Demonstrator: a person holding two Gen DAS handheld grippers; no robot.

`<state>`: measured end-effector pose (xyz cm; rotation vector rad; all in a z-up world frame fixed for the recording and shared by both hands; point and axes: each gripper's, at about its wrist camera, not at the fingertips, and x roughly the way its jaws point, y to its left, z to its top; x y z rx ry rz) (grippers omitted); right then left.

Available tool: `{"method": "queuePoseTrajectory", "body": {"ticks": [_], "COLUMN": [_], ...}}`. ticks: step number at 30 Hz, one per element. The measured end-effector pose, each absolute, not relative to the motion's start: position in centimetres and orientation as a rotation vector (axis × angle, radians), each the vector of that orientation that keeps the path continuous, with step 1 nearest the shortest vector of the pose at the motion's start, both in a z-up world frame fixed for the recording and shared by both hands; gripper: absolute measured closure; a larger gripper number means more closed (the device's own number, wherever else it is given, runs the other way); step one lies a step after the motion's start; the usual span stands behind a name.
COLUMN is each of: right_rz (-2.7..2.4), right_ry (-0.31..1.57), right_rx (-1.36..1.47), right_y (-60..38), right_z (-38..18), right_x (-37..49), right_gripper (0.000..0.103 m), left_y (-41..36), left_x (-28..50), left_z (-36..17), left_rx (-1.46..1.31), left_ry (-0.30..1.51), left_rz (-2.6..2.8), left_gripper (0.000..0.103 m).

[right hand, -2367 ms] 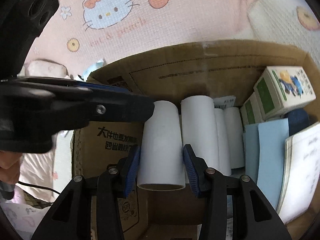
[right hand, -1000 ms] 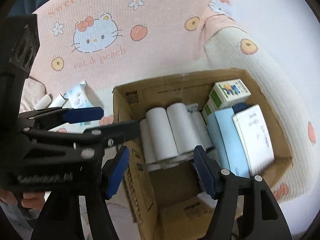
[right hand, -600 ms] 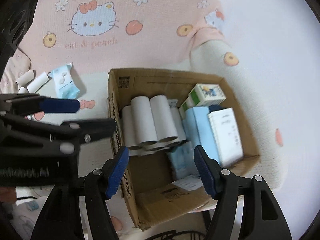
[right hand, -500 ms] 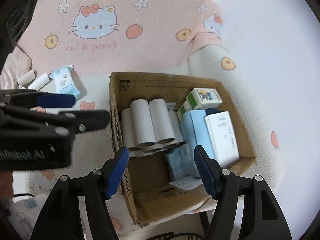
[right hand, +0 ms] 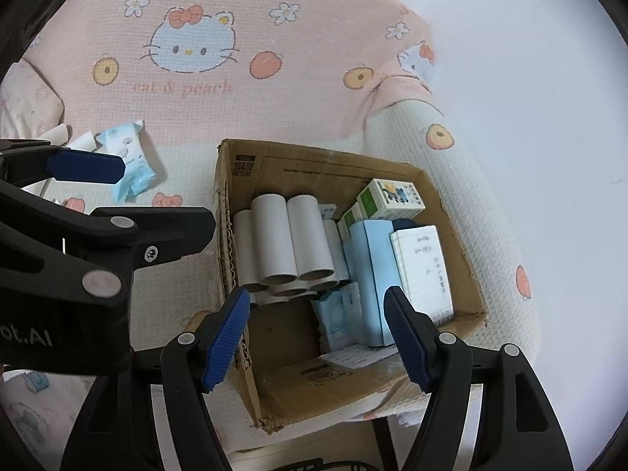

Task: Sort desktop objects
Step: 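Withdraw both tools up and away from the box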

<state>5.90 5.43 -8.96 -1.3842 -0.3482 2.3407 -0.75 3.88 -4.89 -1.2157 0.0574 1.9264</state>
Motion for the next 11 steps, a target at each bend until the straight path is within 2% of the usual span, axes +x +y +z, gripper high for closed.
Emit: {"method": "queuePoseTrajectory", "body": {"ticks": [11], "right_rz": [2.324], "right_ry": [-0.351], "right_rx": [-1.354], "right_y": [5.7], "right_z": [-8.5], "right_x": [6.4], "right_gripper": [0.034], "left_y": [4.8], "left_x": [0.8], "left_z": [-3.9], "left_rx": [-1.154], "left_ry": [0.154], "left_rz": [1.943], "left_gripper": [0.009]}}
